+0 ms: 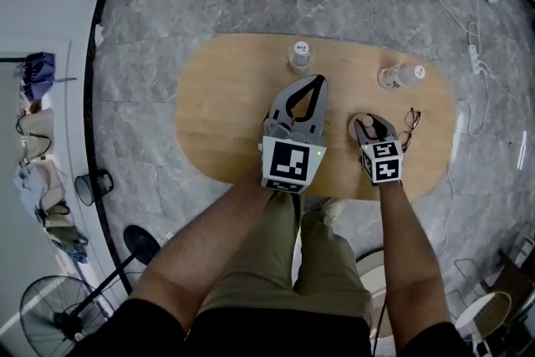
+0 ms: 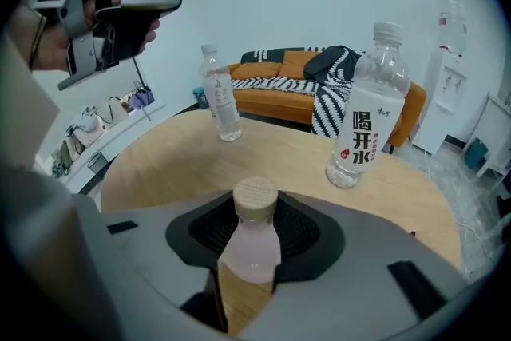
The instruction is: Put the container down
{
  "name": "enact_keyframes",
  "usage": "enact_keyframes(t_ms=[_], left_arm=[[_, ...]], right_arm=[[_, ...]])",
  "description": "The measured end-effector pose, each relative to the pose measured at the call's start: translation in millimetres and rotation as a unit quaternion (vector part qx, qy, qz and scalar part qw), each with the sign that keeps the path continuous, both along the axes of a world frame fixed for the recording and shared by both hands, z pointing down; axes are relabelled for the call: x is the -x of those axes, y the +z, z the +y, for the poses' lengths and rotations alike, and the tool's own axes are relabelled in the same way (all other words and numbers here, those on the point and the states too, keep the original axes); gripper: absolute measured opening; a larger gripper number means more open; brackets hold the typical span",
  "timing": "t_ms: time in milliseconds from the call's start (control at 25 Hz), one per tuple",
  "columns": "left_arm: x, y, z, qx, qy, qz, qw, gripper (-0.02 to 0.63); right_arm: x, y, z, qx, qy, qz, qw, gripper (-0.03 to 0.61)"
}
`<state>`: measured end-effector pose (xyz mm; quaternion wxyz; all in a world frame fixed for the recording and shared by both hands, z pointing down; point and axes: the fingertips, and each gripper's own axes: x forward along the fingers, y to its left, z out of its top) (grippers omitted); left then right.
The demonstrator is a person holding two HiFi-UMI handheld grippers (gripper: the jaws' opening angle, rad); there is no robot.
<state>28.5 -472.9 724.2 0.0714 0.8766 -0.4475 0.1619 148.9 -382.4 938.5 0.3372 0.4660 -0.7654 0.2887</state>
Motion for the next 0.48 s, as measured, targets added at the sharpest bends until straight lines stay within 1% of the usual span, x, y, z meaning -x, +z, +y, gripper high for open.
enact_keyframes(t_ms=[360, 480], left_arm=[[-3.7, 8.8, 8.1, 0.002, 0.007, 0.0, 1.0, 0.014], [-4.3, 6.9, 9.1, 0.0, 0.009, -0.002, 1.0, 0.014]], right_arm=[[2.9, 8.0, 0.3, -0.018, -0.002, -0.001, 1.0, 0.15], [3.9, 8.2, 3.6, -0.009, -0.001, 0.007, 1.0, 0.152]])
